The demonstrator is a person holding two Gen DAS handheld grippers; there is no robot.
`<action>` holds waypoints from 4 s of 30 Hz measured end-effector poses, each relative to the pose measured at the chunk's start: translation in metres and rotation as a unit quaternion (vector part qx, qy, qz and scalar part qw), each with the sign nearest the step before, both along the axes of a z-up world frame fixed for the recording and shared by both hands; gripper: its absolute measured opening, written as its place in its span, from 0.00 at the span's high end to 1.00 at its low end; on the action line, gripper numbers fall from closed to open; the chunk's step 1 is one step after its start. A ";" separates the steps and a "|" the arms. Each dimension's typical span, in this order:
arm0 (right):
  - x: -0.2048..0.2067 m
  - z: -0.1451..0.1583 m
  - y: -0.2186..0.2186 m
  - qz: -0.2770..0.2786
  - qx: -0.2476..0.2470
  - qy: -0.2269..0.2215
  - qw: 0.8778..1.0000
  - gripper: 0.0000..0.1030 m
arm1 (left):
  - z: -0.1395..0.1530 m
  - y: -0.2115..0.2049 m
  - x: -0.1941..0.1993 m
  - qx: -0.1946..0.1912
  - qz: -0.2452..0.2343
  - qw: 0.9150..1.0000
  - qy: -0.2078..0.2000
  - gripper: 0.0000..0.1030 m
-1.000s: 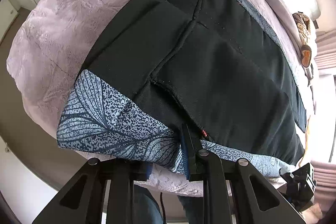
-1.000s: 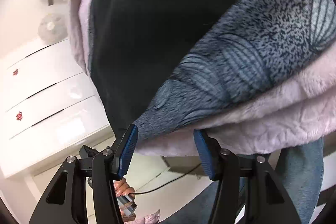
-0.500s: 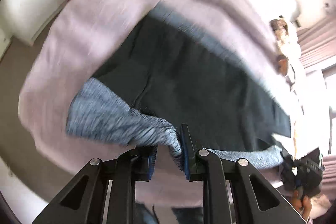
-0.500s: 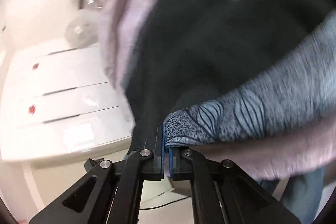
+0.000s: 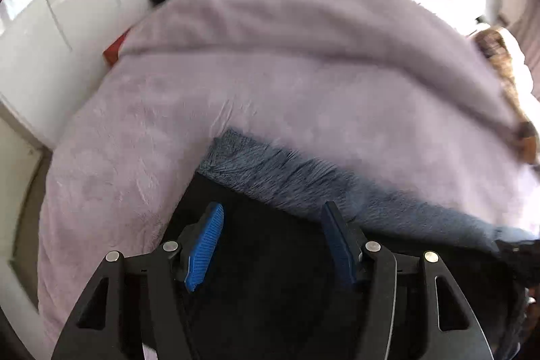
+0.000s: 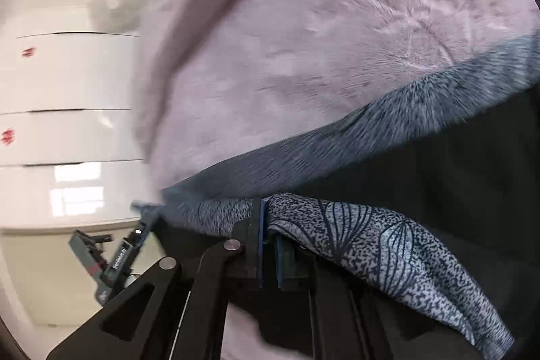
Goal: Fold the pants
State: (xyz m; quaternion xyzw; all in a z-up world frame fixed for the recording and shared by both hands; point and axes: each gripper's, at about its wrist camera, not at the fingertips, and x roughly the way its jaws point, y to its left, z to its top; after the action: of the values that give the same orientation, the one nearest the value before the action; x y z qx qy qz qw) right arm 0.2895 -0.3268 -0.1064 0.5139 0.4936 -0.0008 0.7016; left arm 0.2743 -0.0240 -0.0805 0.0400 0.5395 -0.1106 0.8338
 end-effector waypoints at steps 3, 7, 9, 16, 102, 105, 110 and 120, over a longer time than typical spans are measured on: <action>-0.002 -0.016 -0.007 -0.023 0.024 0.000 0.999 0.89 | -0.002 0.013 -0.002 0.010 0.016 1.000 0.004 0.40; -0.015 0.010 -0.006 -0.013 0.046 -0.034 0.998 0.20 | 0.026 0.019 -0.029 0.031 -0.022 0.999 -0.005 0.40; -0.014 0.039 0.000 0.009 0.033 -0.045 0.998 0.17 | 0.040 0.014 -0.049 0.033 -0.057 0.998 -0.003 0.40; -0.154 0.118 0.007 -0.041 -0.062 -0.037 0.997 0.17 | 0.053 -0.039 -0.126 -0.038 -0.203 0.975 0.081 0.40; -0.215 -0.004 -0.333 -0.009 -0.203 0.072 0.977 0.99 | -0.012 -0.310 -0.138 0.120 -0.085 0.989 0.021 0.10; -0.231 0.012 -0.327 -0.026 -0.202 0.081 0.976 0.90 | 0.005 -0.266 -0.137 0.120 -0.063 0.991 0.021 0.10; -0.230 0.035 -0.285 0.002 -0.205 0.067 0.977 0.73 | 0.016 -0.200 -0.145 0.121 -0.054 0.991 0.028 0.10; -0.100 0.078 -0.109 0.164 -0.186 -0.030 0.968 0.65 | 0.042 -0.075 -0.108 0.087 -0.080 0.993 -0.015 0.10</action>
State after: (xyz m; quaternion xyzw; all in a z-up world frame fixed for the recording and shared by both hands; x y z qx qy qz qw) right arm 0.1898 -0.4357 -0.0279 0.2858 0.5412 0.0379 0.7899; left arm 0.1660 -0.0993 -0.0390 0.1569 0.5292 -0.1292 0.8238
